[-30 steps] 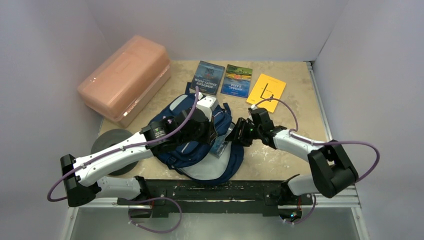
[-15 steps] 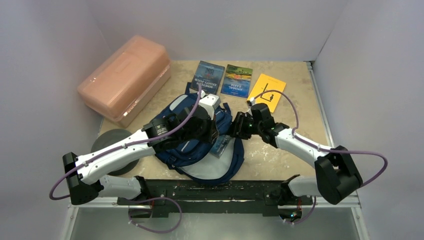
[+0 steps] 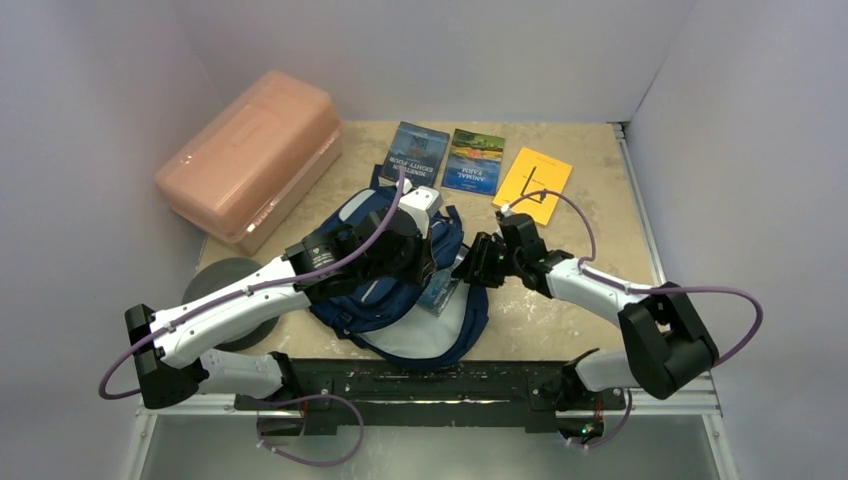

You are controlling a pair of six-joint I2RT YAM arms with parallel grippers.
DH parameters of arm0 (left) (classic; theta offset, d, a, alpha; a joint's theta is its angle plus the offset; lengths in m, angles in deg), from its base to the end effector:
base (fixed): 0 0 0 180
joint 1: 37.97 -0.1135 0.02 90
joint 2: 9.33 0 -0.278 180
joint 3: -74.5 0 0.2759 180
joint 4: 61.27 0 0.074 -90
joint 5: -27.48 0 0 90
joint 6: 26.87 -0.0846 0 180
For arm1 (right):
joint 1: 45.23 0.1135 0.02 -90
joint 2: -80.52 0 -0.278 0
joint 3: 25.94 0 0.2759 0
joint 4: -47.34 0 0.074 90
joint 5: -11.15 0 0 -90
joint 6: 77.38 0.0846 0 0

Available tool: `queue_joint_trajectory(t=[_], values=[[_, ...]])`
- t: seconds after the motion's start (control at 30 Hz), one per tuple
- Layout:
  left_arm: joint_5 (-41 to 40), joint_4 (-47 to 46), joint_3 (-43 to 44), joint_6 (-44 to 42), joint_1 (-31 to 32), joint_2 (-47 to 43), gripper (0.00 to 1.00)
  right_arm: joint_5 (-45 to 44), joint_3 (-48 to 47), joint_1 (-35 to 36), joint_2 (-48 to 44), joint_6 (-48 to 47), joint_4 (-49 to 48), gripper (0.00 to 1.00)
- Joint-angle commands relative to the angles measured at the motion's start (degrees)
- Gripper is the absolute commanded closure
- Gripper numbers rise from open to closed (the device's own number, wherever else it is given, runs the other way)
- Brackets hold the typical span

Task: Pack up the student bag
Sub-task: Place the book in the student bag, then pick up the book from the center of the board.

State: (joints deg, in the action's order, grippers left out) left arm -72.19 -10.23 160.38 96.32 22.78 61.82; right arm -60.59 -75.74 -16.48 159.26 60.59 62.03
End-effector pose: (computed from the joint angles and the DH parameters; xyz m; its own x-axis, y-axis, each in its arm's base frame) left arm 0.1706 -0.2756 0.3535 -0.6768 0.1040 -0.7288 0.5060 0.7848 -0.3579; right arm 0.2668 0.1766 0.1461 -0.8920 0.3152 -0.3240 0.0104 0.7309 0.6824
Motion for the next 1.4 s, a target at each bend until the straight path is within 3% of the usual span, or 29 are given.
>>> queue_joint_trajectory(t=[0.0, 0.13, 0.3, 0.4, 0.53, 0.63, 0.7, 0.77, 0.9, 1.0, 1.1, 1.17, 1.23, 1.37], values=[[1.0, -6.1, 3.9, -0.7, -0.1, -1.0, 1.00, -1.4, 1.8, -0.3, -0.5, -0.8, -2.9, 0.51], [1.8, -6.0, 3.8, -0.6, -0.1, -0.7, 1.00, -0.3, 2.4, -1.8, 3.7, -4.4, -9.9, 0.53], [2.3, -6.1, 4.3, -0.9, -0.1, 0.6, 1.00, 2.2, -1.2, 3.1, 8.1, -5.1, -19.5, 0.70], [2.7, -6.5, 5.1, -1.0, -0.1, 1.9, 1.00, 2.9, -1.5, 8.2, 8.4, 1.2, -26.7, 0.72], [2.5, -6.9, 6.0, -0.8, -0.1, 3.0, 1.00, 4.3, 1.7, 12.7, 10.8, 15.5, -44.7, 0.78], [1.2, -6.2, 5.4, -0.3, -0.1, 2.8, 1.00, 1.4, 6.3, 12.7, 8.8, 21.3, -49.4, 0.67], [0.5, -6.1, 4.2, 0.4, -0.1, 2.4, 1.00, 2.2, 6.2, 11.3, 6.7, 18.7, -42.5, 0.60], [0.2, -6.2, 2.7, 1.1, -0.1, 2.0, 1.00, 2.7, 5.0, 8.8, 3.3, 13.1, -29.3, 0.54], [1.2, -6.9, -2.0, 2.5, -0.1, 1.5, 1.00, -0.3, 7.2, -2.2, -11.1, -0.9, -4.3, 0.44], [6.7, -8.7, -5.2, 2.0, -0.1, 2.5, 1.00, -3.3, 3.1, -8.5, -19.9, -9.7, 10.4, 0.36], [11.7, -9.3, -6.7, 1.1, -0.1, 4.3, 1.00, -6.7, -4.6, -13.4, -18.7, -15.7, 19.9, 0.33], [14.1, -10.1, -7.9, 1.2, -0.1, 4.8, 1.00, -6.5, -7.0, -18.3, -16.2, -16.7, 18.9, 0.31], [16.1, -11.4, -9.0, 0.8, -0.1, 4.5, 0.82, -3.4, -9.1, -23.4, -12.6, -16.3, 14.7, 0.29], [19.9, -9.9, -6.8, -2.7, -1.2, 3.5, 0.29, -1.3, -16.9, -27.0, -1.2, -16.5, 7.6, 0.28]])
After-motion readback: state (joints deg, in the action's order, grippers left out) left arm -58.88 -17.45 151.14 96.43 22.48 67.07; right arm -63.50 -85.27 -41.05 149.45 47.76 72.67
